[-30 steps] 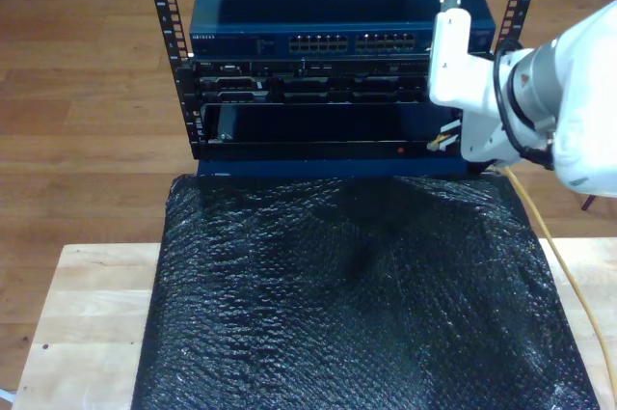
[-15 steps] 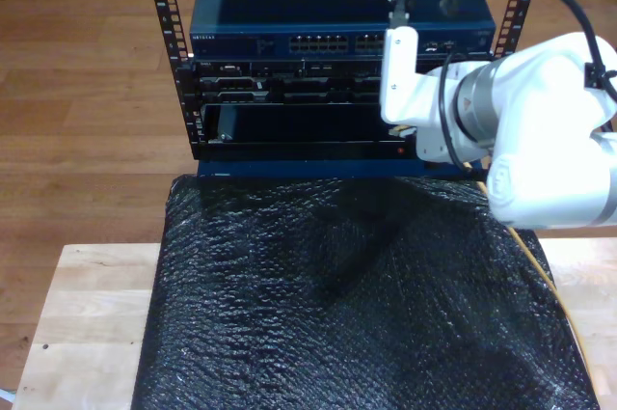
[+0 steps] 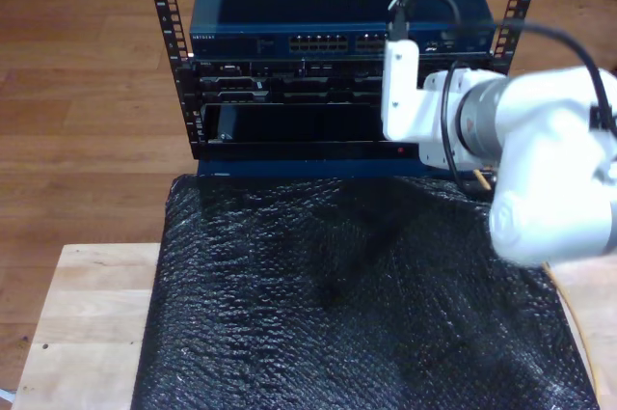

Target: Grab the cable and plug it in

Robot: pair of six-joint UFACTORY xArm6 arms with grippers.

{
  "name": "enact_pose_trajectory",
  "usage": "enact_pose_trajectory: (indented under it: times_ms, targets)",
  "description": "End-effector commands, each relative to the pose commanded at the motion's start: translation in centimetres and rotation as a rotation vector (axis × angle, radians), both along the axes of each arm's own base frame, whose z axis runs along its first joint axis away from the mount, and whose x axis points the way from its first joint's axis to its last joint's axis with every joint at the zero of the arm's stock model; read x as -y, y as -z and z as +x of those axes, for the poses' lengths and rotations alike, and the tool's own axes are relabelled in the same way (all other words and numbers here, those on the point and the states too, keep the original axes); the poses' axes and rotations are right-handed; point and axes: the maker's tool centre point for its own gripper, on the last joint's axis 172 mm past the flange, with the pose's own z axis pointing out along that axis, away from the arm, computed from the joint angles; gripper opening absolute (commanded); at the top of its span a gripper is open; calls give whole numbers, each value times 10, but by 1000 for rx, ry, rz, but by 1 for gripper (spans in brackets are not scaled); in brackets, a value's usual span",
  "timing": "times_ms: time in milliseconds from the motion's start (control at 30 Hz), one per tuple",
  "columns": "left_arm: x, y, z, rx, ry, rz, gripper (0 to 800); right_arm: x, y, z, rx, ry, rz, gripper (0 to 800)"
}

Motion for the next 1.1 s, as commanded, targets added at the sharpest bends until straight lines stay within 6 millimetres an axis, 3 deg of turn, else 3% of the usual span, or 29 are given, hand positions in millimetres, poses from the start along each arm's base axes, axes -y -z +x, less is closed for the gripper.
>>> enact_pose_trajectory:
  times_ms: [300, 567, 933, 1100]
  targets:
    - [0, 0, 0, 0, 0, 0, 800, 1, 14, -7, -19, -6, -14, 0]
    - [1, 0, 0, 0, 0, -2, 800, -2, -2, -1, 30, -8, -3, 0]
    - [0, 0, 0, -1, -1, 0, 800, -4, 10, -6, 42, -55, -60, 0]
    - [0, 0, 0, 0, -2, 0, 800, -17, -5, -10, 151, -72, -33, 0]
